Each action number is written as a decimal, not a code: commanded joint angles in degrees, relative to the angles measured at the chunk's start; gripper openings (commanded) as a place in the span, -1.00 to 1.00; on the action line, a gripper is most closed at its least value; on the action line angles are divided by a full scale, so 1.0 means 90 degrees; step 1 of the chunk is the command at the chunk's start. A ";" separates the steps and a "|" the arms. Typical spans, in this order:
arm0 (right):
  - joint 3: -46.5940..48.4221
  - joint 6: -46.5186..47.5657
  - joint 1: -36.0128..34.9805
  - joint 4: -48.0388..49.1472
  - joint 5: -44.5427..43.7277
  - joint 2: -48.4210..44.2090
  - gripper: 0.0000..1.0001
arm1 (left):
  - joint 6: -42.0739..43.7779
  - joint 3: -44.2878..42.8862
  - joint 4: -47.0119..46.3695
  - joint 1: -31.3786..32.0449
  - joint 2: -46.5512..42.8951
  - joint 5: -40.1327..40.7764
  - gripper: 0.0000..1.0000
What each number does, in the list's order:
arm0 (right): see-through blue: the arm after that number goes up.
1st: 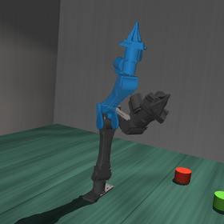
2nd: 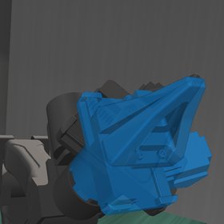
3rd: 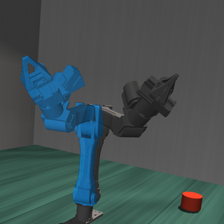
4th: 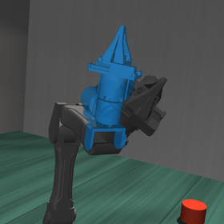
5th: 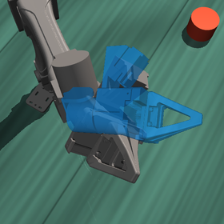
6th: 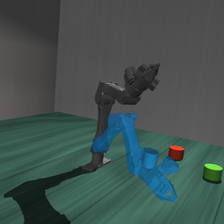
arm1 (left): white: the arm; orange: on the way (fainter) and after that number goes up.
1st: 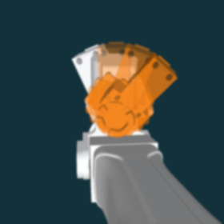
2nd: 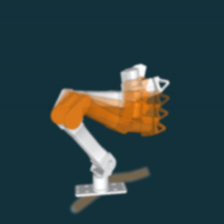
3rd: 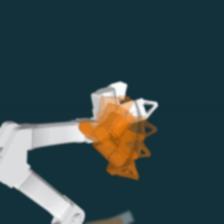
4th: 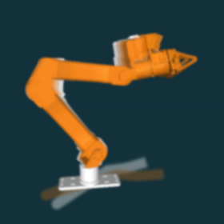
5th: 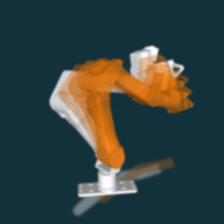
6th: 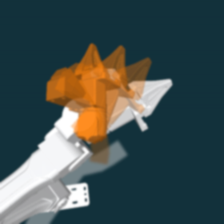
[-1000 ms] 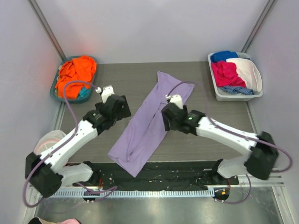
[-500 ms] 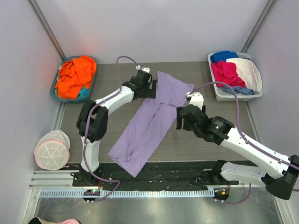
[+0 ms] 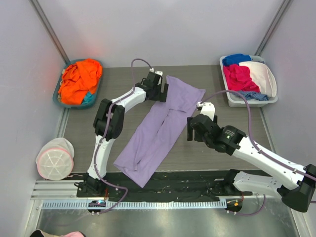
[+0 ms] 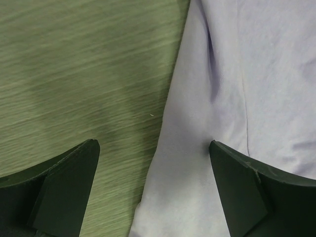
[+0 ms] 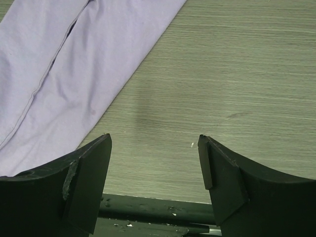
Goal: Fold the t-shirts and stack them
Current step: Fold the tshirt
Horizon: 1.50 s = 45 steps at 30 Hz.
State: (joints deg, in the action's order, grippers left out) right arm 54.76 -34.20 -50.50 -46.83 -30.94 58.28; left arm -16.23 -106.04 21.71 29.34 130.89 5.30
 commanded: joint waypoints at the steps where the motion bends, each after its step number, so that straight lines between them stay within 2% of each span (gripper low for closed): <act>1: -0.0098 -0.0165 -0.0004 0.0106 -0.0049 -0.0167 0.57 | 0.0094 -0.0200 0.0019 0.0011 0.0212 -0.0354 0.97; 6: -0.0167 -0.0165 0.0006 0.0115 -0.0019 -0.0148 0.58 | 0.0114 -0.0230 0.0038 0.0011 0.0398 -0.0472 0.79; 7: -0.0186 -0.0175 -0.0004 0.0115 -0.0029 -0.0157 0.57 | 0.0114 -0.0230 0.0048 0.0011 0.0427 -0.0491 0.66; 9: -0.0215 -0.0185 -0.0004 0.0115 -0.0029 -0.0177 0.58 | 0.0114 -0.0278 0.0048 0.0021 0.0534 -0.0559 0.53; 10: -0.0225 -0.0175 0.0006 0.0115 -0.0029 -0.0167 0.58 | 0.0114 -0.0298 0.0068 0.0021 0.0564 -0.0560 0.22; 12: -0.0245 -0.0175 0.0006 0.0106 -0.0029 -0.0177 0.58 | 0.0094 -0.0366 0.0068 0.0011 0.0642 -0.0560 -0.14; 13: -0.0274 -0.0185 0.0006 0.0115 -0.0029 -0.0177 0.58 | 0.0065 -0.0386 0.0068 0.0011 0.0671 -0.0743 -0.48; 15: -0.0303 -0.0185 0.0006 0.0106 -0.0029 -0.0177 0.59 | 0.0045 -0.0396 0.0010 0.0011 0.0710 -0.0823 -0.74; 16: -0.0332 -0.0185 0.0006 0.0115 -0.0039 -0.0177 0.59 | 0.0055 -0.0415 0.0009 0.0011 0.0720 -0.0814 -0.97; 22: -0.0411 -0.0224 0.0006 0.0193 -0.0039 -0.0080 0.59 | -0.0101 -0.0854 0.0312 -0.0262 0.0974 -0.0638 -1.00; 33: -0.0450 -0.0361 0.0015 0.0359 -0.0010 0.0282 0.59 | -0.1438 -0.0699 0.0205 -0.1609 0.0935 -0.0452 -1.00; 35: -0.0479 -0.0380 0.0015 0.0408 0.0039 0.0360 0.60 | -0.1712 -0.0524 0.0117 -0.1756 0.0867 -0.0442 -0.91; 36: -0.0489 -0.0380 0.0025 0.0437 0.0049 0.0389 0.59 | -0.1741 -0.0494 0.0068 -0.1785 0.0828 -0.0462 -0.69; 37: -0.0508 -0.0380 0.0025 0.0496 0.0117 0.0448 0.60 | -0.1751 -0.0474 0.0068 -0.1795 0.0799 -0.0462 -0.11; 39: -0.0538 -0.0400 0.0016 0.0603 0.0244 0.0545 0.61 | -0.1751 -0.0435 0.0087 -0.1795 0.0634 -0.0442 0.45; 40: -0.0615 -0.0380 0.0025 0.0807 0.0322 0.0652 0.63 | -0.1751 -0.0357 0.0087 -0.1795 0.0555 -0.0413 0.99; 45: -0.0743 -0.0409 0.0015 0.1540 0.0976 0.1248 0.70 | -0.1635 0.0140 0.0146 -0.1873 -0.0381 -0.0296 0.99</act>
State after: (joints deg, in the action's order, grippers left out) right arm 48.62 -36.64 -50.50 -40.21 -26.48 65.80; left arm -31.20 -108.66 19.57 12.25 134.58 1.13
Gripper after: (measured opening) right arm 0.841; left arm 0.993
